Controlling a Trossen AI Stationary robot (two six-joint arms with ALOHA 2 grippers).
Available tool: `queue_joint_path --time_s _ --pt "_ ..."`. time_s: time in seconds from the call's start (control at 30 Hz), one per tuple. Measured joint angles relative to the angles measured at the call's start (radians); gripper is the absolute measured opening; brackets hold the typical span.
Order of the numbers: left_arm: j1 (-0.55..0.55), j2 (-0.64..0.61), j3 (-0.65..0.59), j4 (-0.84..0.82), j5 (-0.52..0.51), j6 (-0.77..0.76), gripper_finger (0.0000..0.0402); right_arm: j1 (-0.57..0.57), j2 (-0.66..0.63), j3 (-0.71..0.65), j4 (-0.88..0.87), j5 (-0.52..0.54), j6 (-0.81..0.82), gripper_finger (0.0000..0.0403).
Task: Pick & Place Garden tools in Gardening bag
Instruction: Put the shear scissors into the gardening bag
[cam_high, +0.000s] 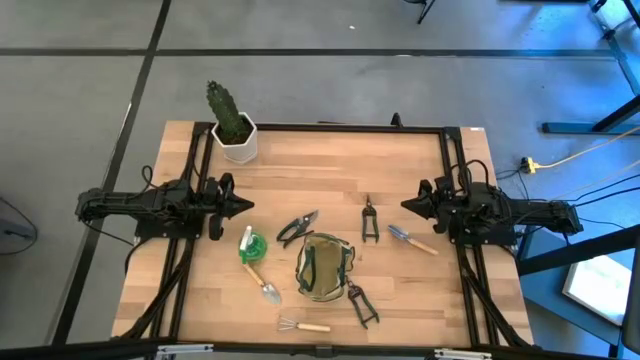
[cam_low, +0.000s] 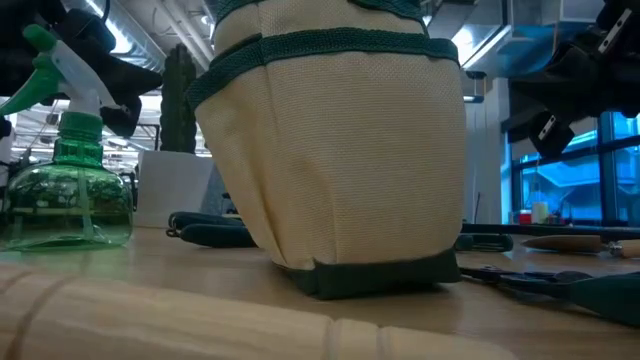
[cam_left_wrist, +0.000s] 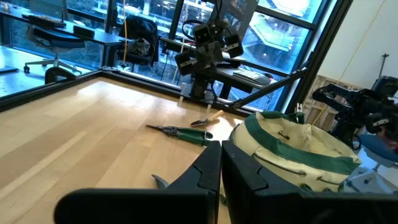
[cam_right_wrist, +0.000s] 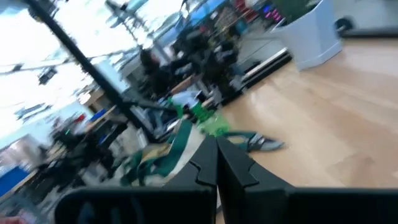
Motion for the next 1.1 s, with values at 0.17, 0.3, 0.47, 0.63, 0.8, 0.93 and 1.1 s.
queue_joint_path --time_s 0.17,0.3,0.47,0.63,0.8,0.93,1.1 --pt "0.000 0.000 0.000 0.000 0.000 0.000 0.0008 0.000 0.000 0.000 0.050 0.054 0.099 0.0001" --pt "0.000 0.000 0.000 0.000 0.000 0.000 0.0008 0.000 0.000 0.000 0.160 0.132 0.224 0.0001" --pt "0.000 0.000 0.000 0.000 -0.001 0.008 0.0008 0.000 0.000 0.000 0.356 0.251 0.327 0.0001" --pt "0.000 0.000 0.000 0.041 -0.028 0.052 0.0008 0.000 0.000 0.000 0.560 0.302 0.366 0.0001" --pt "0.000 0.000 0.000 0.216 -0.143 -0.077 0.0008 0.000 0.000 0.000 0.663 0.301 0.346 0.0002" --pt "0.000 0.000 0.000 0.453 -0.301 -0.379 0.0008 0.000 0.017 0.029 0.655 0.301 0.302 0.0022" --pt "0.000 0.007 0.015 0.631 -0.324 -0.607 0.0008 0.000 0.129 0.135 0.646 0.301 0.243 0.0077"
